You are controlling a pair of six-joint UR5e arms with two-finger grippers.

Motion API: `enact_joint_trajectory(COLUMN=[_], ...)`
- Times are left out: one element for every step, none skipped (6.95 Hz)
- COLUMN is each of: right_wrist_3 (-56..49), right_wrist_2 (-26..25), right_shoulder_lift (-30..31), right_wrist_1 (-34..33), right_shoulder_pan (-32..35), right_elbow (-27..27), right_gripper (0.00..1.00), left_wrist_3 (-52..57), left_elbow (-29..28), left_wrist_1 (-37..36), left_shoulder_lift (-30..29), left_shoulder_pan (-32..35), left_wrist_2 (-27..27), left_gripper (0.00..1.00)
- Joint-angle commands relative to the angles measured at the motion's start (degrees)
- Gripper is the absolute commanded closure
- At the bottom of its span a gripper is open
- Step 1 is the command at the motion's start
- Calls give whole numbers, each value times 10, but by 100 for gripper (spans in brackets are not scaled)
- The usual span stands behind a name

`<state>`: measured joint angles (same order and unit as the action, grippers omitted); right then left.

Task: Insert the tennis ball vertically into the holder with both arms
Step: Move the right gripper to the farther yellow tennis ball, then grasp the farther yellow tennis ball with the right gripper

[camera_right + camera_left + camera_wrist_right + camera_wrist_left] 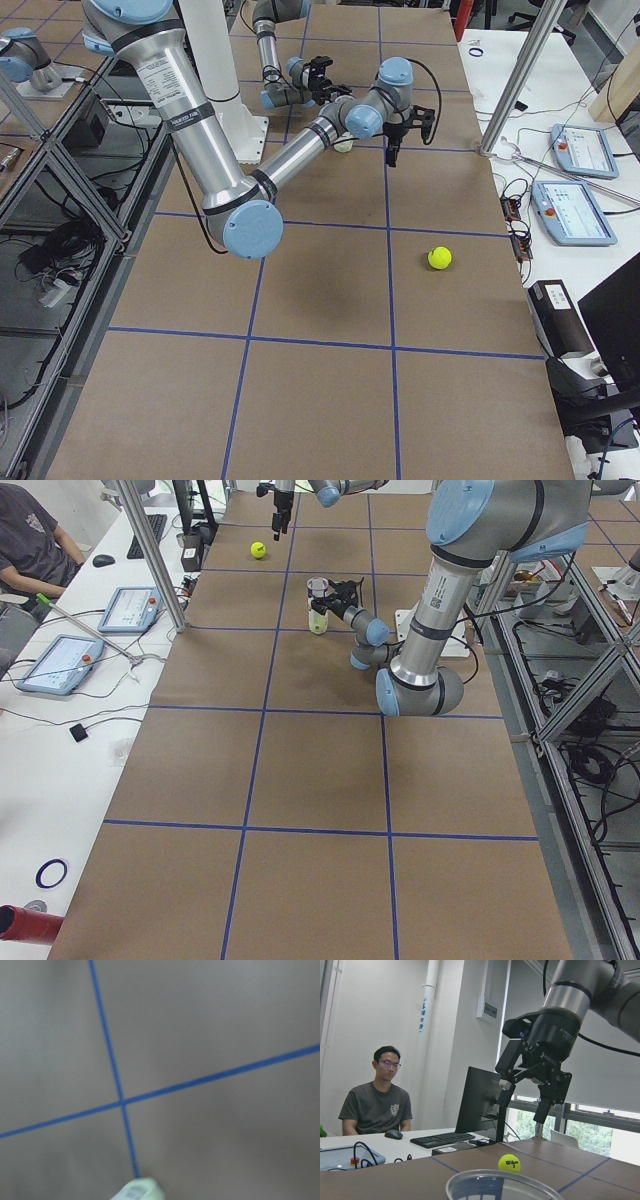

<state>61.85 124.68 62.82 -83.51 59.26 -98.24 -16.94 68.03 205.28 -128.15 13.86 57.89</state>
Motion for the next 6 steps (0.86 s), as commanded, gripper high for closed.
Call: enact_joint_trajectory(right_wrist_3=[-106,-117,-117,-116,-114,-114], right_wrist_2=[-4,-13,-64,-86,-123,-148], right_shoulder_lift=[-2,-8,-32,-32,-32,-33], right_wrist_1=[4,6,27,115,198,210], right_shoulder_pan=[45,51,53,53,46,33], right_elbow=[92,132,189,261,318,337], right_gripper=[1,1,1,1,1,1], left_wrist_3=[11,12,12,12,13,13], left_elbow=[0,-1,-1,-1,0,0], left_wrist_1=[-1,-1,-1,-1,-1,-1], left_shoulder_lift=[-4,-3,-2,-2,-2,-2], left_shoulder_pan=[-1,-1,-1,-1,-1,-2], left_wrist_2=[0,0,0,0,0,0], left_gripper=[2,2,2,2,2,2])
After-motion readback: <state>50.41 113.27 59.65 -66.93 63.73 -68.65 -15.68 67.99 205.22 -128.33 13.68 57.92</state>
